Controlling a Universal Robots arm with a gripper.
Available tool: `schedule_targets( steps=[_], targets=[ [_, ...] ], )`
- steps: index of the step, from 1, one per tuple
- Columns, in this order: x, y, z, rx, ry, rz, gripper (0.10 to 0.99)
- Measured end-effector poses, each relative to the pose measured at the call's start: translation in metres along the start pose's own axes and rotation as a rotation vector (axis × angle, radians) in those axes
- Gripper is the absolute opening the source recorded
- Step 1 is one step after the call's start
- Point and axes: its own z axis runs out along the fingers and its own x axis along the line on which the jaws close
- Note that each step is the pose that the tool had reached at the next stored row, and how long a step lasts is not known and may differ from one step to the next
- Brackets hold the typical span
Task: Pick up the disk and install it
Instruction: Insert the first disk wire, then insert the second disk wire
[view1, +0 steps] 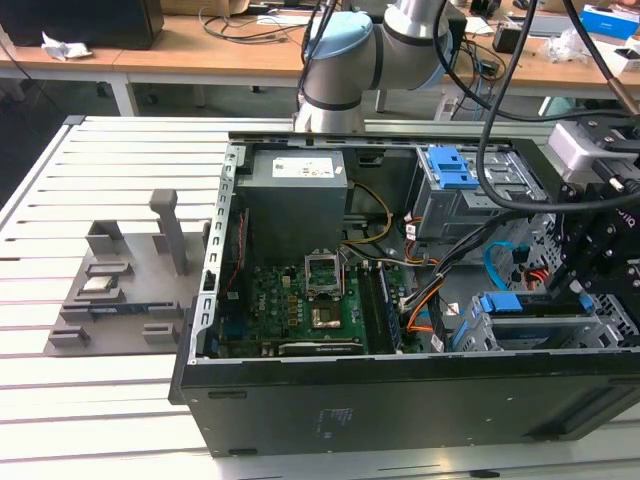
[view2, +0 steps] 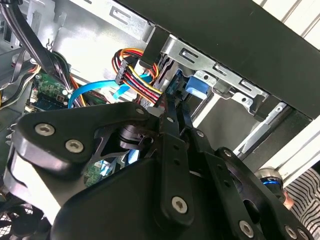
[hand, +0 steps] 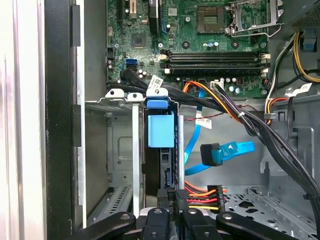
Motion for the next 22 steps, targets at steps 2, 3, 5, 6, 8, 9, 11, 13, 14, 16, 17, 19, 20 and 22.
schedule_targets(
  steps=[2, 3, 5, 6, 8, 9, 11, 13, 14, 16, 17, 19, 20, 22],
  targets=[
    [0.0000, 0.0000, 0.0003, 0.000, -0.0004, 0.000, 0.180],
    [0.0000, 0.0000, 0.0001, 0.000, 0.0000, 0.000, 0.247],
    [0.0001, 0.0001, -0.0049, 0.000, 0.0003, 0.000, 0.247],
    [-0.0001, 0.0002, -0.0087, 0.000, 0.0005, 0.000, 0.247],
    [-0.0029, 0.0005, -0.0183, 0.000, 0.0005, 0.000, 0.247],
    [-0.0050, 0.0007, -0.0232, 0.000, 0.0007, 0.000, 0.165],
    [-0.0065, 0.0009, -0.0291, 0.000, 0.0005, 0.000, 0.165],
    [-0.0070, 0.0011, -0.0375, 0.000, 0.0006, 0.000, 0.106],
    [-0.0069, 0.0012, -0.0429, 0.000, 0.0005, 0.000, 0.106],
    [-0.0068, 0.0014, -0.0519, 0.000, 0.0006, 0.000, 0.106],
    [-0.0067, 0.0015, -0.0559, 0.000, 0.0005, 0.000, 0.106],
    [-0.0067, 0.0015, -0.0575, 0.000, 0.0004, 0.000, 0.106],
    [-0.0067, 0.0015, -0.0575, 0.000, 0.0003, 0.000, 0.106],
    [-0.0067, 0.0015, -0.0577, 0.000, 0.0006, 0.000, 0.106]
  ],
)
